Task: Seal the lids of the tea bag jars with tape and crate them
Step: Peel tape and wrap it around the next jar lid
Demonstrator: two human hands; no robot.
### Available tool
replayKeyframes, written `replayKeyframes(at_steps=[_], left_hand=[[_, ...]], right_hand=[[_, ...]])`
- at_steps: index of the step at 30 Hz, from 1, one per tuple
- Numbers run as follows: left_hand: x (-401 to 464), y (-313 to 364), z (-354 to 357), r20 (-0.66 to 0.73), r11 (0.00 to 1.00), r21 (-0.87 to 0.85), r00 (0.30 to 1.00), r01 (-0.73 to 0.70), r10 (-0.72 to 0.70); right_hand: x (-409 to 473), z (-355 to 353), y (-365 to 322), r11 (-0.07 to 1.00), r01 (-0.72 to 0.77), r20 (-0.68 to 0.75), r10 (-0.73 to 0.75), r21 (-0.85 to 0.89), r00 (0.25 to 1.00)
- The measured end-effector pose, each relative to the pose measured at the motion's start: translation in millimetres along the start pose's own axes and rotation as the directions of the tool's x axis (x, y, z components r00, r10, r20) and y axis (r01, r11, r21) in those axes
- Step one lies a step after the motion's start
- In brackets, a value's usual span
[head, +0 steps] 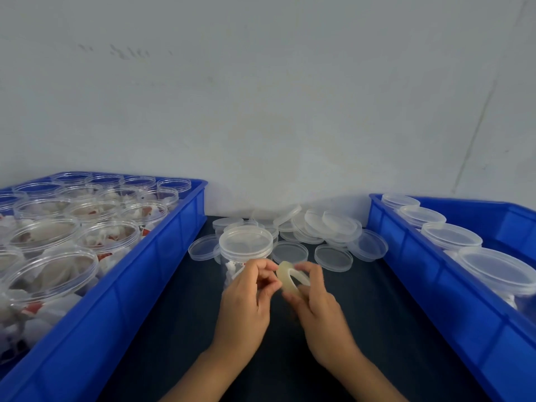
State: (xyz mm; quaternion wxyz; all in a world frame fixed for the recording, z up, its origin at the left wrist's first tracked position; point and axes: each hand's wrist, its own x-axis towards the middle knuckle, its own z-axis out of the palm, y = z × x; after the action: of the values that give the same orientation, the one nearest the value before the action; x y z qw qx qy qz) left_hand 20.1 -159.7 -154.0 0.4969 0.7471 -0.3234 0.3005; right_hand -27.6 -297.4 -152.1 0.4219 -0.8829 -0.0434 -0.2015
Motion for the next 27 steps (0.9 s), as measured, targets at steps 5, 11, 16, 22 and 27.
replayKeyframes(at_steps=[5,11,16,22,27], left_hand=[[5,1,-1,-0.013,0.999,-0.003,0.999,-0.044,0.044],[7,-4,-9,-0.059,0.929,0.276,0.960,-0.247,0.273],[15,-21,-15,-0.190,0.991,-0.047,0.972,0.128,-0.135],[15,-43,-10,0.141,0.858,-0.330,0.919,0.395,-0.369],[16,-31,-12,0.267,0.887,-0.223,0.900,0.405,-0.345]], right_hand=[[5,-13,0,0.994,-0.025,0.033,0.021,0.106,0.999],[4,-10,-2,0.986,-0.080,0.004,0.080,0.144,0.997],[7,-16,-2,0.980,-0.129,-0.102,0.145,0.150,0.984],[8,-19,-6,0.990,-0.126,-0.117,0.132,0.057,0.984],[6,-28,-20,0.982,-0.017,-0.163,-0.014,-0.187,0.987]])
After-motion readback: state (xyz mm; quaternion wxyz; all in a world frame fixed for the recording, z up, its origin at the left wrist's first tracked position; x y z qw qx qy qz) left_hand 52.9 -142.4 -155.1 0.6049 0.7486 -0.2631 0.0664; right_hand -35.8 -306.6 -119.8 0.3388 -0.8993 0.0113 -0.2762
